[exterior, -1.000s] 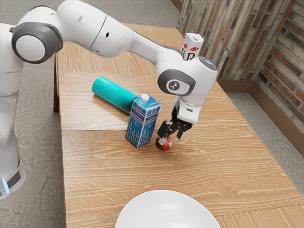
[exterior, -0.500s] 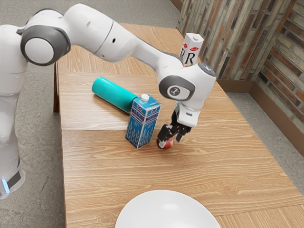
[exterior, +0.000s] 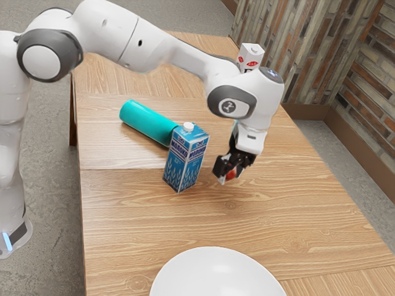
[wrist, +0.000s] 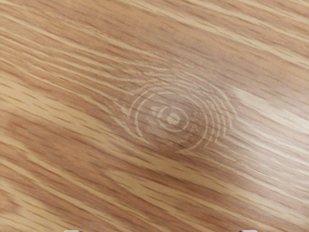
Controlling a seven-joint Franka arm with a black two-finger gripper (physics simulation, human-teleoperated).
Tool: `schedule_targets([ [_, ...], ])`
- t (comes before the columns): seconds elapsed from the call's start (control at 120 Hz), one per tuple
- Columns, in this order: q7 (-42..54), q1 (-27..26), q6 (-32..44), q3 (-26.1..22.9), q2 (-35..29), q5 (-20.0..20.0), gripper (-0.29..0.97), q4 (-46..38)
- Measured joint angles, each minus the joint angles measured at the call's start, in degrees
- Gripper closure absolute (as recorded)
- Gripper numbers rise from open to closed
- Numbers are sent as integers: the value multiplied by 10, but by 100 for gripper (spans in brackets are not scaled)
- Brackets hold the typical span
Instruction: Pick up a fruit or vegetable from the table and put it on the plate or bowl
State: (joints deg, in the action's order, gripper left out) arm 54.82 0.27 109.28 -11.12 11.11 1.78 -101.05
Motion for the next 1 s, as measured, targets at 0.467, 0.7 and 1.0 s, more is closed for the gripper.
schedule_targets([
  [0.467,-47,1,-57,-242,-30,24,39,26],
  [0.7,-92,-7,-48,-355,-11,43,29,47],
  [1.0,-120,-4,-27,-362,-9,50,3,47],
])
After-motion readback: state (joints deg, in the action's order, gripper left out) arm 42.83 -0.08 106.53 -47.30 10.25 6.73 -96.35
